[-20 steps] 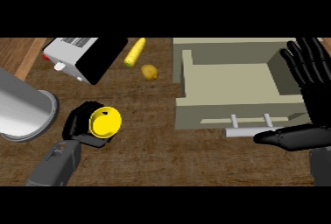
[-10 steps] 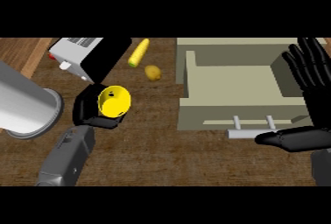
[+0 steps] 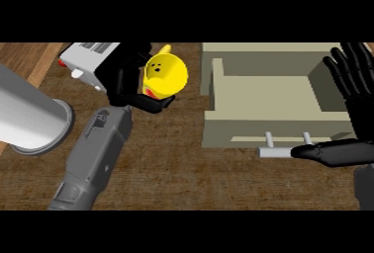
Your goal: Pick up the cup, place it into the drawer and close the drawer
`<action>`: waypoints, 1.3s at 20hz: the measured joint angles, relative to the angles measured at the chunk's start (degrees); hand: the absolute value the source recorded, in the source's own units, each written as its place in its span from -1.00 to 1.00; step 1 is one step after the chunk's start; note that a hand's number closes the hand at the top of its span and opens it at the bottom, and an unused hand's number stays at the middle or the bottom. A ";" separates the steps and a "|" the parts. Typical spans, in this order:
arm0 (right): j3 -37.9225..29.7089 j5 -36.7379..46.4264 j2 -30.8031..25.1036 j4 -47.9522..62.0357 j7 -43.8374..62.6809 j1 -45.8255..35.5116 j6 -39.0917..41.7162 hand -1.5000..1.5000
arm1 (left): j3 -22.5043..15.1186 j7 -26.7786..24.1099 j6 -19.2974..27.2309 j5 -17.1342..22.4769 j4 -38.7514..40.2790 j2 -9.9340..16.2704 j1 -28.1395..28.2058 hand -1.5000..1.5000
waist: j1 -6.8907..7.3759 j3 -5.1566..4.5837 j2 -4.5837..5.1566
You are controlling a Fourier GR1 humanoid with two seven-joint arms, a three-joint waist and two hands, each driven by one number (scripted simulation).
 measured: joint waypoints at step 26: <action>1.44 0.45 0.68 3.72 -3.76 -3.62 1.65 -1.00 | -20.98 28.09 23.11 9.35 20.16 -1.74 -31.05 1.00 | -6.70 0.06 1.98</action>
